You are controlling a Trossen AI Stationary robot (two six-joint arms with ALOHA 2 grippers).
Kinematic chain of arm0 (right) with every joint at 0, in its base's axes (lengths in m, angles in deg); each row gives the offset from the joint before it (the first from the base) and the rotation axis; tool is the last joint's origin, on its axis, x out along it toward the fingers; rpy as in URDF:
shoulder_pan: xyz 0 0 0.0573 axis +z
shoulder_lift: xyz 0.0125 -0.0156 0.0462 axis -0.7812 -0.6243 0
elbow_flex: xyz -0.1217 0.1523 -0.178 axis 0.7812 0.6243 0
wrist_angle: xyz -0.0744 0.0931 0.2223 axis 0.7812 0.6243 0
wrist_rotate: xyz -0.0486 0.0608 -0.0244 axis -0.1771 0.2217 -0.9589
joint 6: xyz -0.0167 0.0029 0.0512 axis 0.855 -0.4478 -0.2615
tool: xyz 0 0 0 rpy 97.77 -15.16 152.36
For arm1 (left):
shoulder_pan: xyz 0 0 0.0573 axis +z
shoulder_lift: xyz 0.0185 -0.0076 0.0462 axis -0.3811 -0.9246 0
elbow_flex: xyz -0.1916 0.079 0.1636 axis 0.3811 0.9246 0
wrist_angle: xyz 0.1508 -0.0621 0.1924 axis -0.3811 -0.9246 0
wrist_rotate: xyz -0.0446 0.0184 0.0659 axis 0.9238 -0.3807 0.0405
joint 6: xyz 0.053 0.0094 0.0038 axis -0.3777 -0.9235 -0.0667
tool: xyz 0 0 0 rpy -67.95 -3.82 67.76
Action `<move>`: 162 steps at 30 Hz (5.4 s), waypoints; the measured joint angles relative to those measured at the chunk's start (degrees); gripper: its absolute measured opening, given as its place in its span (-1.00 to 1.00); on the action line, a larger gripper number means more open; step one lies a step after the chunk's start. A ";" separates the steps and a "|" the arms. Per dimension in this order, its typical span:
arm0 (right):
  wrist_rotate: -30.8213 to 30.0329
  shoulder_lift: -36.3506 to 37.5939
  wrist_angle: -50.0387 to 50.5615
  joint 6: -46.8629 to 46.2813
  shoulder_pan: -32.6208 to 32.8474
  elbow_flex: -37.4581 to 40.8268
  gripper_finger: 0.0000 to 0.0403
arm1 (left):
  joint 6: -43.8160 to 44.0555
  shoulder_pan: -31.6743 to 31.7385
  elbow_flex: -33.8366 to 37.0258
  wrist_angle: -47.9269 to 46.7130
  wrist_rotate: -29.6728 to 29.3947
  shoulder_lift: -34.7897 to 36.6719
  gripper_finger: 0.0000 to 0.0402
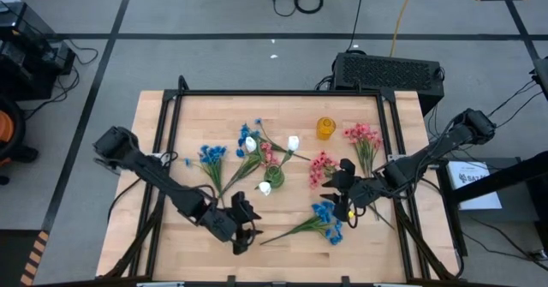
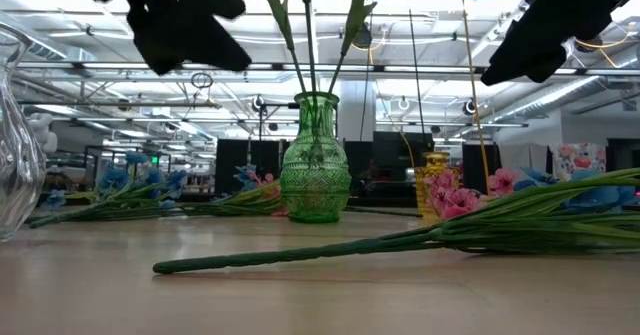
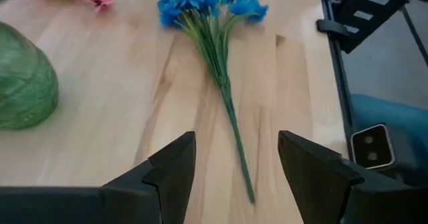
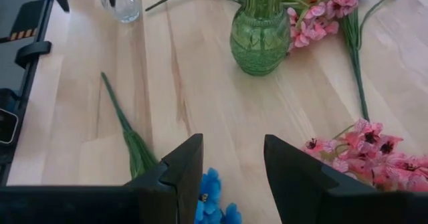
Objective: Sort flowers into vase by color
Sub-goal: Put the center pink flowers into the yellow vase
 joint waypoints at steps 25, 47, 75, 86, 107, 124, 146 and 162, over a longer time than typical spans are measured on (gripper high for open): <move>3.09 0.00 15.35 -8.56 0.00 0.00 -0.25 | -1.93 0.19 0.02 1.44 -4.18 -1.85 0.09; 9.80 -8.55 28.09 -18.21 0.33 4.26 -0.14 | -3.27 1.95 0.02 1.46 -6.01 -1.82 0.09; 12.50 -9.57 19.70 -21.18 -0.94 9.81 -0.96 | -2.92 0.59 0.02 1.47 -9.01 -1.82 0.09; 5.52 1.76 14.65 -22.79 -0.85 10.02 -0.99 | -2.85 -0.60 0.02 1.46 -9.78 -1.82 0.09; -19.05 25.36 6.13 -10.09 1.01 9.90 -1.00 | -2.85 -0.87 0.02 1.46 -10.51 -1.80 0.09; -26.71 31.01 -35.71 35.59 1.03 9.84 -0.99 | -3.27 -0.87 0.02 4.28 -10.51 -1.80 0.09; -24.25 26.47 -35.13 35.88 -0.50 9.86 -0.99 | -4.99 -0.87 0.02 4.55 -10.30 -1.80 0.09; -23.04 25.55 -44.09 45.34 -21.45 9.86 -0.99 | -10.40 0.46 -0.02 8.11 -9.05 -1.19 0.09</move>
